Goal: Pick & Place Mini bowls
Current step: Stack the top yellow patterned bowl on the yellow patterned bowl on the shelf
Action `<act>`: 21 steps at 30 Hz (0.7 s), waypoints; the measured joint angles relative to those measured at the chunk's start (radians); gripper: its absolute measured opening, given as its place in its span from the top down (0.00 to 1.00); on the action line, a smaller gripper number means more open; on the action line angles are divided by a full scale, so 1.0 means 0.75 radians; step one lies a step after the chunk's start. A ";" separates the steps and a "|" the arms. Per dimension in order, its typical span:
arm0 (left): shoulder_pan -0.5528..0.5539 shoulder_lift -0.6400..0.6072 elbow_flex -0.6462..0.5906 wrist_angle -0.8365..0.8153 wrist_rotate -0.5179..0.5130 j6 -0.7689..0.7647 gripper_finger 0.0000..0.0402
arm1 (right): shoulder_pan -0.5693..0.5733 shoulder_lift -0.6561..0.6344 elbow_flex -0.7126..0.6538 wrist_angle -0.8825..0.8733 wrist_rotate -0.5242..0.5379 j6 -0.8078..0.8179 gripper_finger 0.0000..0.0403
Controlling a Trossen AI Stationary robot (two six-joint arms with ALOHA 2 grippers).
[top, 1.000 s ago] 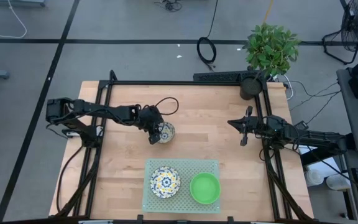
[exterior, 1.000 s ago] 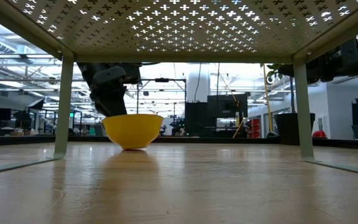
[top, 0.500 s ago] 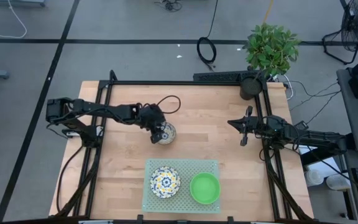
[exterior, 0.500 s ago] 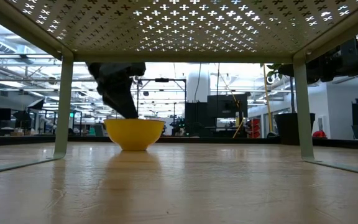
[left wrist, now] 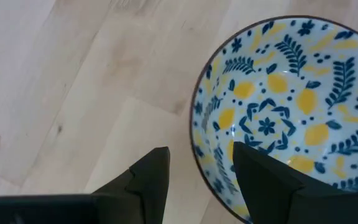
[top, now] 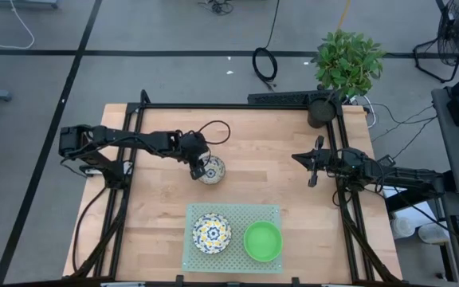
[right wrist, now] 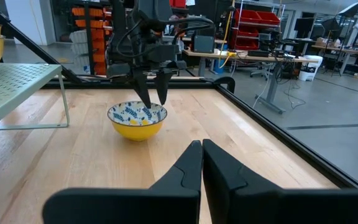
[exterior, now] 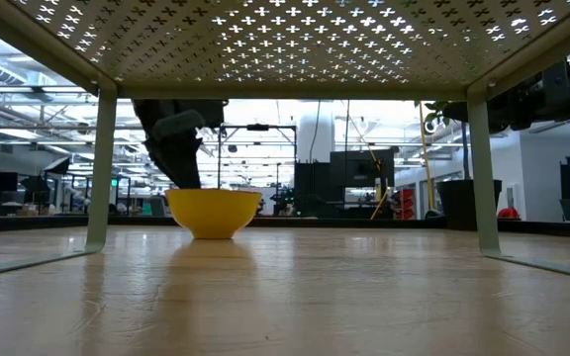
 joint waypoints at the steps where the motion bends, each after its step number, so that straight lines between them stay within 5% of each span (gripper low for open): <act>1: 0.002 0.000 0.000 0.001 0.000 0.000 0.55 | 0.000 0.000 0.000 0.000 0.000 0.000 1.00; 21: 0.003 0.000 -0.012 -0.036 0.024 -0.076 0.55 | 0.000 0.000 0.000 0.000 0.000 0.000 1.00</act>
